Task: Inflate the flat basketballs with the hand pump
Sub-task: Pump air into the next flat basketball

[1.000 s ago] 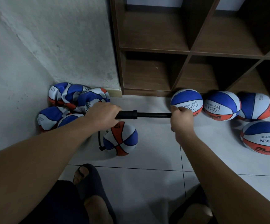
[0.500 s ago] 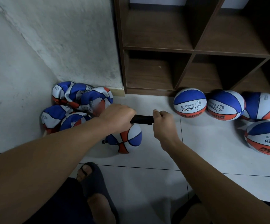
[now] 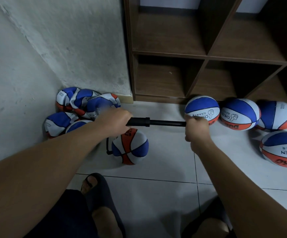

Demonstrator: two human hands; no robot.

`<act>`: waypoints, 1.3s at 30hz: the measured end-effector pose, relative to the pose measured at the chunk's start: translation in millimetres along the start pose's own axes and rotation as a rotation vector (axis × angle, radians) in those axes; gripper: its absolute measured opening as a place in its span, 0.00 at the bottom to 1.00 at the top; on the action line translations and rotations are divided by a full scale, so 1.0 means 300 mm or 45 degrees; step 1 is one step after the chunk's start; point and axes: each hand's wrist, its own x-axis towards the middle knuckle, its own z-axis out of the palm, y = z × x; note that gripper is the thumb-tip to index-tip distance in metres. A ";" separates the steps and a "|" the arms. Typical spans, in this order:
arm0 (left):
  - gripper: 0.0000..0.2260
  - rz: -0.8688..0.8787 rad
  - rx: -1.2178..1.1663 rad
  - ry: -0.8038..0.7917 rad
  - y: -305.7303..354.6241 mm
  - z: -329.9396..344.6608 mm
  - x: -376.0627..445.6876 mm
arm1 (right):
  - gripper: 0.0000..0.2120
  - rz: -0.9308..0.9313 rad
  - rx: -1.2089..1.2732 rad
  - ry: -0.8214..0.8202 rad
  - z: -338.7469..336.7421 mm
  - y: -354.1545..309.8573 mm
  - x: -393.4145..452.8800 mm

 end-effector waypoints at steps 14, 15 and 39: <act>0.07 0.108 -0.041 0.000 0.135 -0.033 0.015 | 0.17 -0.249 -0.182 -0.143 0.147 -0.001 -0.124; 0.07 0.115 -0.041 -0.005 0.137 -0.034 0.013 | 0.18 -0.235 -0.176 -0.150 0.151 0.003 -0.129; 0.11 0.085 -0.050 0.034 0.072 -0.028 0.013 | 0.14 -0.255 -0.120 0.006 0.082 -0.006 -0.093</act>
